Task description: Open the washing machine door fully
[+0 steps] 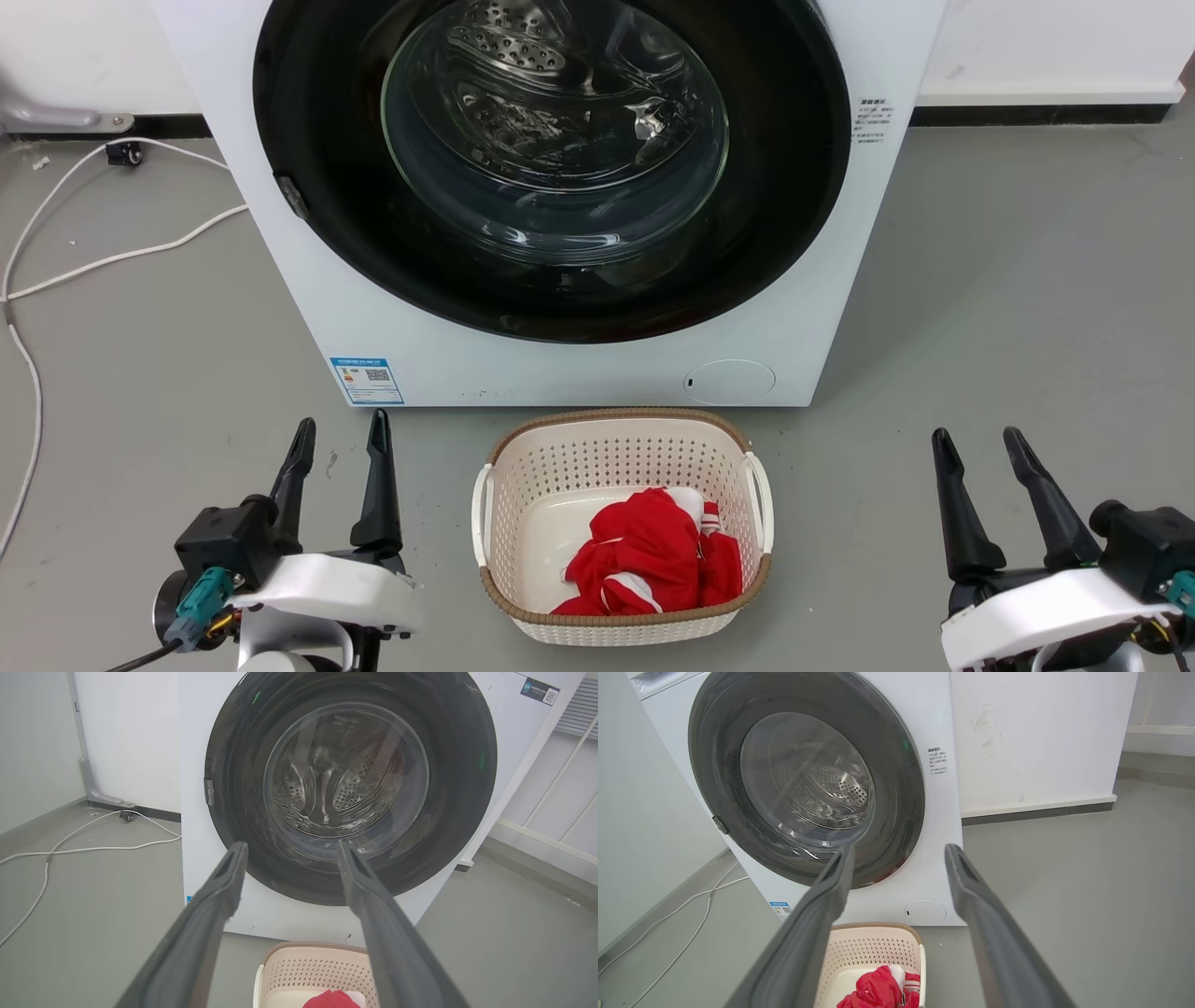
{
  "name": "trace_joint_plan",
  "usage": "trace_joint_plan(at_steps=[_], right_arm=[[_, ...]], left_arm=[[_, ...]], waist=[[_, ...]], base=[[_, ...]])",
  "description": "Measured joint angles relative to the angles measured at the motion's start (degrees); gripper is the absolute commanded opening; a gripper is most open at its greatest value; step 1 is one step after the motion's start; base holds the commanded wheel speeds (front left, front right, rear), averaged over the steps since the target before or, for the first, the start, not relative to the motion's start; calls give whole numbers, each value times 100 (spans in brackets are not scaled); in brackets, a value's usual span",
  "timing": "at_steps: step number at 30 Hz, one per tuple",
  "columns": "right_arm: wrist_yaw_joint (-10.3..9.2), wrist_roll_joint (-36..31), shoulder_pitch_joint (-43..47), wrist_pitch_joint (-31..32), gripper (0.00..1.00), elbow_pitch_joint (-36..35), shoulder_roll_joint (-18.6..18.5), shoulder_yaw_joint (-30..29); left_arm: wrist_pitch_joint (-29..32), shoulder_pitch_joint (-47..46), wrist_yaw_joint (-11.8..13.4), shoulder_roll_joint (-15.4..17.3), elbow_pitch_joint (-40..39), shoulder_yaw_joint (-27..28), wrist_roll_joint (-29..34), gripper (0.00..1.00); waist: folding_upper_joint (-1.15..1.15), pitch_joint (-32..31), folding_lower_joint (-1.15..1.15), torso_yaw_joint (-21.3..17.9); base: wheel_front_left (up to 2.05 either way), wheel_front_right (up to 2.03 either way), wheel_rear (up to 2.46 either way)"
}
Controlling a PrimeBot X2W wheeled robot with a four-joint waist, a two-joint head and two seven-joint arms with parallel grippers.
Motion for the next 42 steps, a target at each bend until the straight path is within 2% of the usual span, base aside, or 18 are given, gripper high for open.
trace_joint_plan(at_steps=[18, 42], right_arm=[[0, -946, 114, 110, 100, -169, 0, -14], [1, -1667, 271, 93, 100, -314, 1, 54]], left_arm=[[-234, 12, 200, 91, -44, -164, 845, 100], [-450, 35, 174, 27, 21, -149, 1550, 100]], waist=[[0, 18, 0, 4], [0, 22, 0, -39]], base=[[0, 0, 0], [0, 0, 0]])
